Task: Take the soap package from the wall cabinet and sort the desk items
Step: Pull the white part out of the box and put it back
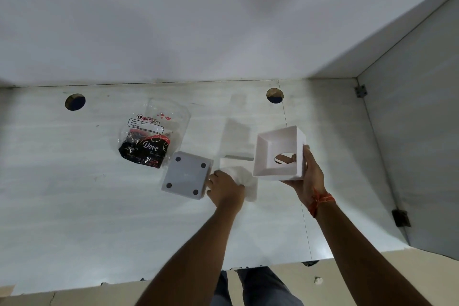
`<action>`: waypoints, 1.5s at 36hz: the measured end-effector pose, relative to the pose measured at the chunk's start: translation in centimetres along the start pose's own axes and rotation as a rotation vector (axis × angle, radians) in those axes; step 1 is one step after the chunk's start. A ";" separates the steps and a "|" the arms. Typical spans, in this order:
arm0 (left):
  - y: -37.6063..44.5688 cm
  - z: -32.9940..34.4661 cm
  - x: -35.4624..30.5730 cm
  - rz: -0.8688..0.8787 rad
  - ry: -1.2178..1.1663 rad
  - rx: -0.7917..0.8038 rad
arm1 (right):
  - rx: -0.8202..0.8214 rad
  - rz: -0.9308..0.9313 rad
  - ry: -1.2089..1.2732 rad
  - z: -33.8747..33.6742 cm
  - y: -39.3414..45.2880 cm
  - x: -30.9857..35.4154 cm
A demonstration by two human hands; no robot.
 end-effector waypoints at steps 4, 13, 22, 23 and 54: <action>0.9 -0.9 -0.2 -0.130 -0.208 0.195 | 0.010 -0.001 -0.010 -0.6 0.1 0.0; 0.9 -5.9 3.9 -0.241 -1.298 0.478 | 0.055 0.142 0.000 0.2 1.1 -1.4; -0.8 -7.7 5.9 -0.193 -1.424 0.591 | 0.141 0.376 -0.134 2.3 0.6 -7.2; -1.0 -7.5 5.9 -0.188 -1.386 0.587 | 0.123 0.375 -0.146 2.3 0.3 -7.5; -1.4 -5.5 3.7 -0.032 -0.840 0.509 | -0.010 -0.110 -0.372 3.5 -2.6 -6.8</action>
Point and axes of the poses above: each hand's wrist, its own y-axis towards the middle knuckle, its own z-axis out of the palm, x = y × z, the point moved 1 cm from there along y, towards the middle knuckle, and after that the axes turned 1 degree about -z, right-handed, at the moved point
